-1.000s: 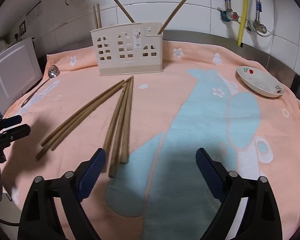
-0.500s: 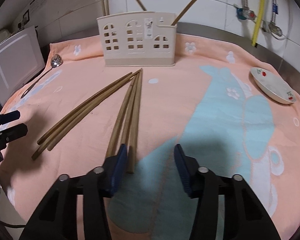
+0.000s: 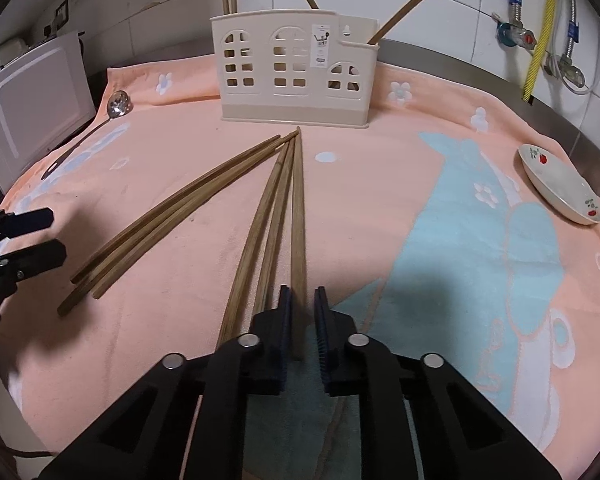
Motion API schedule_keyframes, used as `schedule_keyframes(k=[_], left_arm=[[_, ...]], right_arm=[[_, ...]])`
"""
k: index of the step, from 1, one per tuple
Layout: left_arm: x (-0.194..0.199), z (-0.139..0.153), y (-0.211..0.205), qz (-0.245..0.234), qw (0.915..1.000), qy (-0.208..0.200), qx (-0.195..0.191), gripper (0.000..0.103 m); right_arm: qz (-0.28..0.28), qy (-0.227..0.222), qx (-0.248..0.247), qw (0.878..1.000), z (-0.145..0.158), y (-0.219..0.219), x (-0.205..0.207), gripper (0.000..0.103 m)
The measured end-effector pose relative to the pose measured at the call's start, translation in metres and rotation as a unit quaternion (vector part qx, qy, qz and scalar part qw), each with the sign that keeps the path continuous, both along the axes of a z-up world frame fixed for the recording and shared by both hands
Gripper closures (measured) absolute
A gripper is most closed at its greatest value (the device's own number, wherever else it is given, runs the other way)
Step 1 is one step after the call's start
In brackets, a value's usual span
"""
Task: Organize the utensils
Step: 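Close the left tool on a chopstick while the right tool closes on another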
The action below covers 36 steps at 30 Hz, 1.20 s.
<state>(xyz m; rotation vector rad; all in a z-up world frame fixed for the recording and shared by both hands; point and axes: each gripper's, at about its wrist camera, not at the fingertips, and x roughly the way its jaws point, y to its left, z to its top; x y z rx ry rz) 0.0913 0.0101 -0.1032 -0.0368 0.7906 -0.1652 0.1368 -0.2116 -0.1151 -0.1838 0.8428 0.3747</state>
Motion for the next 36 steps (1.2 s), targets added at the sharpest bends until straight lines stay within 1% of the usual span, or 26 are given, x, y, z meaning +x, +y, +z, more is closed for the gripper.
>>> schedule_keyframes(k=[2,3,5,6,8,11,15,21,27,29,32,36], left_arm=[[0.003,-0.001,-0.006,-0.014,0.9999,0.003,0.001,0.046],[0.005,-0.002,-0.008,-0.021,0.9997,0.006,0.004,0.05],[0.009,-0.005,-0.014,-0.031,0.9994,0.012,0.01,0.065],[0.013,-0.007,-0.016,-0.037,0.9991,0.018,0.013,0.068],[0.018,-0.011,-0.019,-0.041,0.9987,0.026,0.017,0.078],[0.022,-0.014,-0.022,-0.053,0.998,0.033,0.012,0.082],[0.026,-0.016,-0.027,-0.058,0.9974,0.038,0.02,0.083],[0.031,-0.017,-0.027,-0.062,0.9972,0.038,0.017,0.082],[0.035,-0.016,-0.04,-0.067,0.996,0.036,0.045,0.083],[0.035,-0.015,-0.042,-0.07,0.9957,0.035,0.049,0.089],[0.034,-0.014,-0.04,-0.066,0.9963,0.036,0.043,0.095],[0.03,-0.014,-0.039,-0.065,0.9965,0.038,0.037,0.097]], right_arm=[[-0.003,0.001,0.001,1.0,0.0,-0.002,0.0,0.096],[-0.005,0.002,0.001,1.0,0.0,-0.003,0.0,0.096],[-0.008,0.002,0.001,1.0,0.0,-0.005,-0.001,0.096],[-0.009,0.002,0.001,1.0,0.001,-0.006,-0.001,0.096],[-0.01,0.002,0.001,1.0,0.001,-0.006,-0.001,0.096],[-0.01,0.003,0.002,1.0,0.001,-0.007,-0.001,0.096],[-0.009,0.003,0.0,1.0,0.001,-0.007,0.0,0.096],[-0.008,0.003,0.0,1.0,0.001,-0.007,0.0,0.095],[-0.014,0.002,0.005,1.0,0.0,-0.006,0.002,0.096],[-0.016,0.0,0.01,1.0,0.003,-0.007,0.001,0.096],[-0.016,-0.007,0.014,1.0,0.008,-0.007,-0.002,0.096],[-0.016,-0.017,0.019,1.0,0.016,-0.009,-0.006,0.096]])
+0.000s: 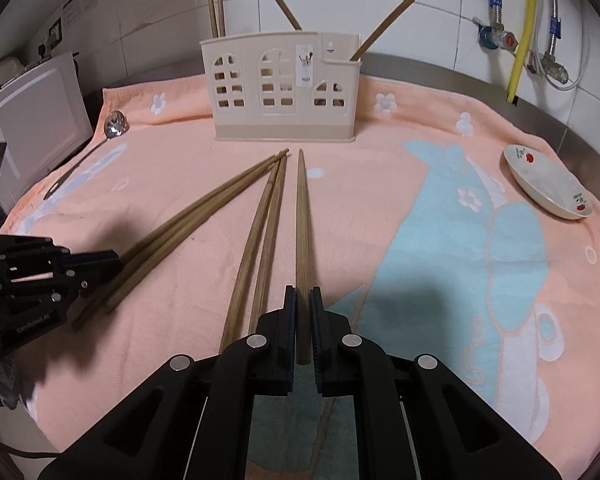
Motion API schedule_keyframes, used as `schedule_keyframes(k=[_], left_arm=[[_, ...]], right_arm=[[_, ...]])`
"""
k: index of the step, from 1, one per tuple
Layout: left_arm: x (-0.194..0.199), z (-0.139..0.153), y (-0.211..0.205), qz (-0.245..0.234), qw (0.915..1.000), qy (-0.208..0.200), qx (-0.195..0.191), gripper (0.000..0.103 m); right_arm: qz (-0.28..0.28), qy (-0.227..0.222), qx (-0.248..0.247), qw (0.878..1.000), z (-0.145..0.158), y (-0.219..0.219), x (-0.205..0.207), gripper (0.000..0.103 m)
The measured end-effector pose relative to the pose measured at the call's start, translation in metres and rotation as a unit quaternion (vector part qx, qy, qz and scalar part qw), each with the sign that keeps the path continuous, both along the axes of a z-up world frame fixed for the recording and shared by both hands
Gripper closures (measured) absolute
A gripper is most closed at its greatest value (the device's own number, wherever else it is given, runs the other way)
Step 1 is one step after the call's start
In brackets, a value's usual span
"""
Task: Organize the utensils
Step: 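Lift the left tool's chopstick over the holder while the right tool carries its chopstick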
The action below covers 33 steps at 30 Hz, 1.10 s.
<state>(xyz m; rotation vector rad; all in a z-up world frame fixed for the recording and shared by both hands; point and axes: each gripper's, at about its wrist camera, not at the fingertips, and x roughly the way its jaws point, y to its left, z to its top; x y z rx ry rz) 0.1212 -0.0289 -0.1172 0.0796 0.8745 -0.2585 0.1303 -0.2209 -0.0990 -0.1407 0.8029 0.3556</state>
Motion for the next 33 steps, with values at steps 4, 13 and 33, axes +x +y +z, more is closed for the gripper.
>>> schedule_keyframes(k=[4,13,33], left_arm=[[-0.003,-0.001,-0.002,-0.006,1.0,0.001,0.002,0.097],[-0.009,0.024,0.011,0.008,0.9991,-0.033,-0.027,0.097],[0.033,0.123,0.036,-0.008,0.9913,-0.101,-0.084,0.097]], right_arm=[[-0.001,-0.003,0.004,1.0,0.004,-0.002,-0.001,0.096],[0.001,-0.041,0.021,0.999,0.041,-0.005,-0.005,0.096],[0.059,-0.128,0.01,0.99,0.16,0.022,0.037,0.096]])
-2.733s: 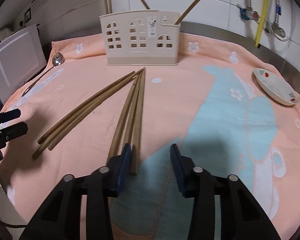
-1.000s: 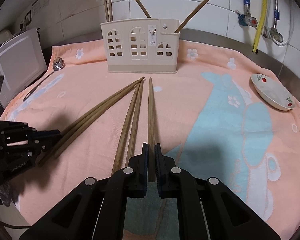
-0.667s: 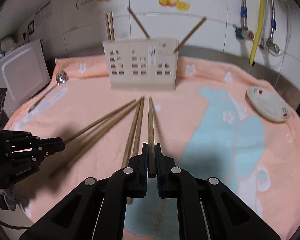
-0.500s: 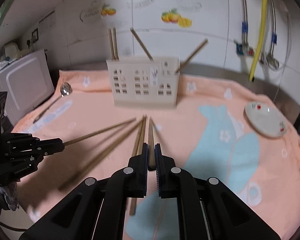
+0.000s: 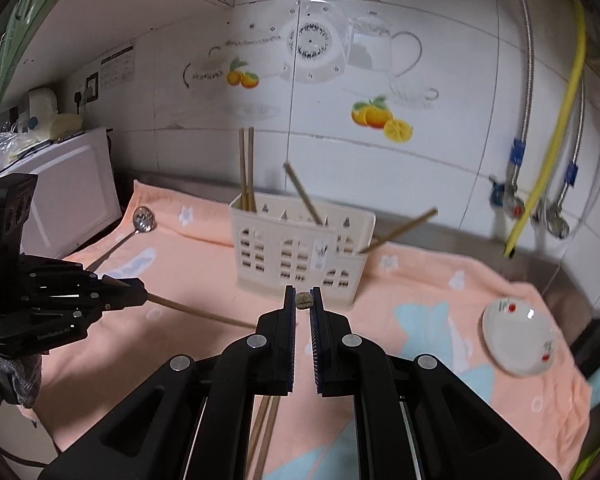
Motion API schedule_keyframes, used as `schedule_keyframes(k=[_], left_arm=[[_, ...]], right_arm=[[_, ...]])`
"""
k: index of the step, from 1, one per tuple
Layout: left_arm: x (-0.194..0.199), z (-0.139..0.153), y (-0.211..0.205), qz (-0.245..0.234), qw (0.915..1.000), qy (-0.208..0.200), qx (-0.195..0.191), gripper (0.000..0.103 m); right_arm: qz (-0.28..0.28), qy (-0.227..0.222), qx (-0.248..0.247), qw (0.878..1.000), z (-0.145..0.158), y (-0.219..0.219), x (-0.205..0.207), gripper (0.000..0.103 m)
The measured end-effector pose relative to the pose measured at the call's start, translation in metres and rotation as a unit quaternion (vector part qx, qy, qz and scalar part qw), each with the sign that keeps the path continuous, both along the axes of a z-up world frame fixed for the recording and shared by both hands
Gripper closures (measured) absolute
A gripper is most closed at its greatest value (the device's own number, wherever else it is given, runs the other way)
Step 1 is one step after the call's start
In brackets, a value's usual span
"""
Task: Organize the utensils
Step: 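Lift the left tool's chopstick over the holder while the right tool carries its chopstick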
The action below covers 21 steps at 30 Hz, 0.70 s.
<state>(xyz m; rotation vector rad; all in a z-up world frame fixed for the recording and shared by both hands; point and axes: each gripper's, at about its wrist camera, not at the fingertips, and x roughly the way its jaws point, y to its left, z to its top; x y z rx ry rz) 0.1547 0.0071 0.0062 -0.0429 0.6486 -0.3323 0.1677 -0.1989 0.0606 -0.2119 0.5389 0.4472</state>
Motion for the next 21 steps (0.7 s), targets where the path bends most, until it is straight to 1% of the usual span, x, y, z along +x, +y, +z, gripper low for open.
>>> schedule_keyframes(k=[5,11,15,18,21], left_arm=[[0.019,0.015,-0.004,-0.001,0.9999,-0.006,0.012,0.097],[0.031,0.035,-0.005,-0.006,0.9995,-0.021,0.021,0.097],[0.035,0.056,-0.002,-0.007,0.9991,-0.038,0.017,0.098],[0.039,0.079,0.0,-0.003,0.9981,-0.06,0.016,0.098],[0.041,0.101,0.0,-0.001,0.9965,-0.083,0.015,0.098]], right_arm=[[-0.003,-0.011,-0.004,1.0,0.022,-0.002,0.022,0.096],[0.001,-0.028,-0.003,1.0,0.055,-0.007,0.035,0.096],[0.006,-0.038,0.001,0.999,0.075,-0.01,0.037,0.096],[0.001,-0.05,-0.006,0.999,0.084,-0.009,0.04,0.096],[-0.002,-0.049,-0.012,0.999,0.09,-0.004,0.051,0.096]])
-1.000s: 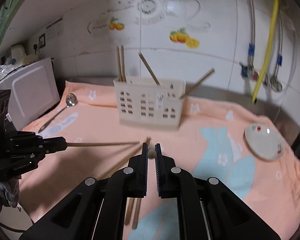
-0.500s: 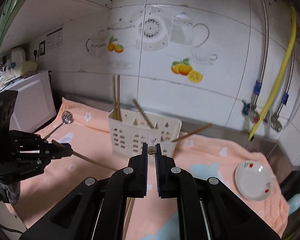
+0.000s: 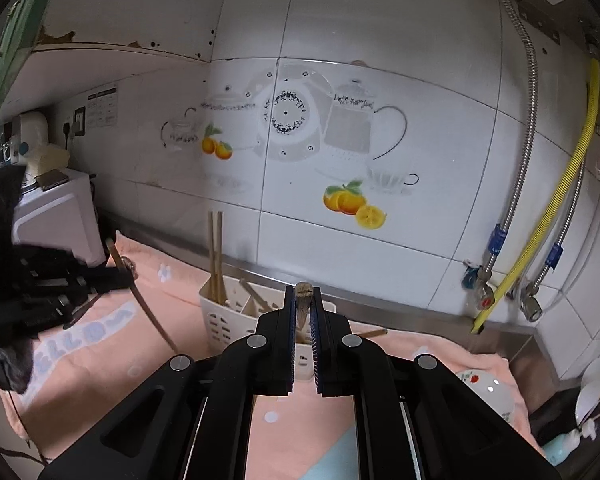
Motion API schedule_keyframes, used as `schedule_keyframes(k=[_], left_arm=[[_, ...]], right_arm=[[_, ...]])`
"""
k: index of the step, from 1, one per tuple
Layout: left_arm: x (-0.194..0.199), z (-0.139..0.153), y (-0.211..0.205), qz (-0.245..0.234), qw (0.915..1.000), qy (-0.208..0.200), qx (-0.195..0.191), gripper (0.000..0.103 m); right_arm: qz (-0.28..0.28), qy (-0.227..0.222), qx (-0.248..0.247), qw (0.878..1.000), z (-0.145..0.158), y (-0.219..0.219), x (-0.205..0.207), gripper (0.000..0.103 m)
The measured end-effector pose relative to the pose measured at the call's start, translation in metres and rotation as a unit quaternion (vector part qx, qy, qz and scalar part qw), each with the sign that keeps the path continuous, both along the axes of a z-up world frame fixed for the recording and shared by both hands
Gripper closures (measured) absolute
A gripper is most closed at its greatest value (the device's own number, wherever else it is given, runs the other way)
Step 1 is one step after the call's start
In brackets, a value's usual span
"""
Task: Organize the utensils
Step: 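Lift the left tool's chopstick over the holder while the right tool carries its chopstick, then open the left tool over the holder while the right tool drops its chopstick in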
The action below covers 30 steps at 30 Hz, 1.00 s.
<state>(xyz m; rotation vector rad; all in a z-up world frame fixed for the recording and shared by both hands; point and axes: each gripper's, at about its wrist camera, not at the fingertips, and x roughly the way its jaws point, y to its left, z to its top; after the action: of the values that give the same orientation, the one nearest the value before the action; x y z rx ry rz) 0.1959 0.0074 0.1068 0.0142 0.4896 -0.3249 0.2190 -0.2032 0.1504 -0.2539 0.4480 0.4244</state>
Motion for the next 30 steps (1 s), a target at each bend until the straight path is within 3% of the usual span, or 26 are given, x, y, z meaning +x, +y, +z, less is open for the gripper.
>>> schedule_keyframes(k=[7,13,28,30], left_arm=[[0.018,0.049,0.002,0.009,0.9989,-0.047,-0.002,0.098],[0.039,0.066,0.003,0.027,0.9973,-0.068,0.005,0.098],[0.08,0.007,0.014,0.041,0.9991,-0.007,0.005,0.097],[0.08,0.004,0.016,0.041,0.9992,-0.002,0.003,0.097]], right_arm=[[-0.017,0.032,-0.012,0.999,-0.013,0.005,0.036,0.096],[-0.024,0.058,-0.003,0.998,-0.03,0.002,0.056,0.096],[-0.023,0.093,0.013,0.995,-0.06,0.001,0.072,0.096],[-0.024,0.09,0.017,0.995,-0.059,0.0,0.071,0.091]])
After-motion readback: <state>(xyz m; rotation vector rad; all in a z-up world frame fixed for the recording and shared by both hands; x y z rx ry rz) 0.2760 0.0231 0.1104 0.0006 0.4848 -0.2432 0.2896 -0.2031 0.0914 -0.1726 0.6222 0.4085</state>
